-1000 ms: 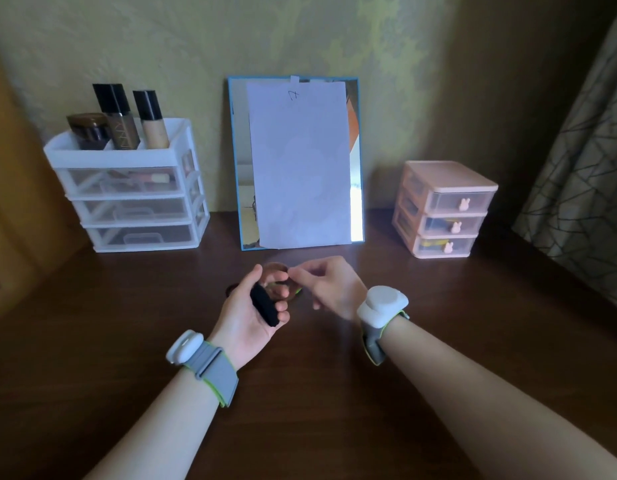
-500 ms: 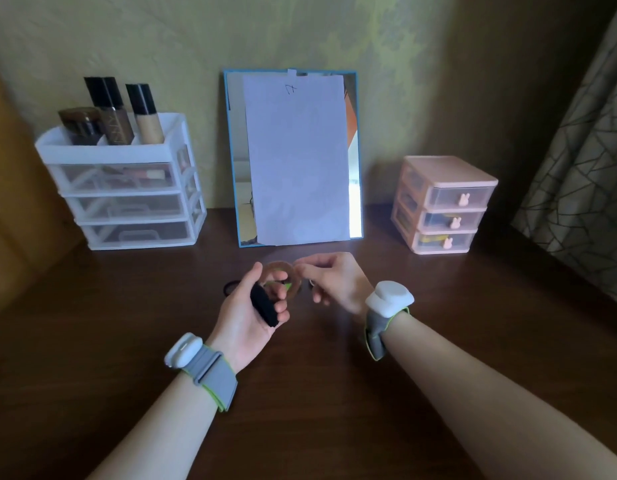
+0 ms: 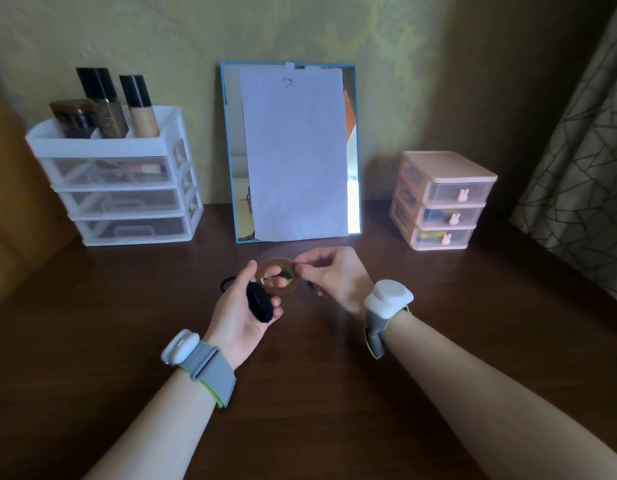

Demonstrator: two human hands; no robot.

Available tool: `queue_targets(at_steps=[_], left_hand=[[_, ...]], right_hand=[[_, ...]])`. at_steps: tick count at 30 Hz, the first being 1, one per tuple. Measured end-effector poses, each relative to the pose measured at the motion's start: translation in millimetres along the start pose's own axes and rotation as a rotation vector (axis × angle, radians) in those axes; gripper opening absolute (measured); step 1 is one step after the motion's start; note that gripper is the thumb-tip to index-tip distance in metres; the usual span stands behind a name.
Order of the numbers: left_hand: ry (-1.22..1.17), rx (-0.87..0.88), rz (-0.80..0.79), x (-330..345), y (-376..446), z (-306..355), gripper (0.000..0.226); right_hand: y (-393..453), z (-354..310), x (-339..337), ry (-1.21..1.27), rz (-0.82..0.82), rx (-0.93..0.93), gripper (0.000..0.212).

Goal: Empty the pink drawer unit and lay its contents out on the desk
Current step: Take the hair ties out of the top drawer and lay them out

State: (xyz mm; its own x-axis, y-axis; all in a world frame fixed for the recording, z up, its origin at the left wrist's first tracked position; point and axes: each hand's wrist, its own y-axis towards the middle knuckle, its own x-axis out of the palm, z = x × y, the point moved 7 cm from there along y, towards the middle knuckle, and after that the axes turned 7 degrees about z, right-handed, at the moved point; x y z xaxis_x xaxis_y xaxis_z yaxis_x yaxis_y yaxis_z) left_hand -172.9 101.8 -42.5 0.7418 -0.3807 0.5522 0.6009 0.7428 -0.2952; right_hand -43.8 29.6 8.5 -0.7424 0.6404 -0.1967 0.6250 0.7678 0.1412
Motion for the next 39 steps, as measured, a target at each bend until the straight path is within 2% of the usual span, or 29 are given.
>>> queue_targets(at_steps=[7, 13, 16, 21, 35, 39], left_hand=[[0.008, 0.025, 0.026, -3.7, 0.7, 2.3, 0.042], [0.001, 0.001, 0.024, -1.7, -2.1, 0.2, 0.039], [0.017, 0.002, 0.009, -0.3, -3.4, -0.3, 0.040], [0.009, 0.006, 0.005, -1.2, -1.9, -0.8, 0.039], [0.010, -0.020, -0.058, 1.2, -2.8, -3.0, 0.048], [0.023, -0.058, -0.156, 8.2, -7.8, -6.6, 0.049]], right_hand=[[9.6, 3.3, -28.9, 0.078, 0.118, 0.014, 0.016], [26.3, 29.7, -95.9, -0.098, 0.354, 0.090, 0.010], [29.5, 47.7, -121.6, -0.160, 0.409, 0.156, 0.009], [28.9, 70.6, -140.3, -0.213, 0.412, 0.259, 0.007], [39.7, 70.0, -135.5, -0.533, 0.310, 0.239, 0.007], [31.6, 51.7, -132.1, -0.521, 0.437, 0.110, 0.016]])
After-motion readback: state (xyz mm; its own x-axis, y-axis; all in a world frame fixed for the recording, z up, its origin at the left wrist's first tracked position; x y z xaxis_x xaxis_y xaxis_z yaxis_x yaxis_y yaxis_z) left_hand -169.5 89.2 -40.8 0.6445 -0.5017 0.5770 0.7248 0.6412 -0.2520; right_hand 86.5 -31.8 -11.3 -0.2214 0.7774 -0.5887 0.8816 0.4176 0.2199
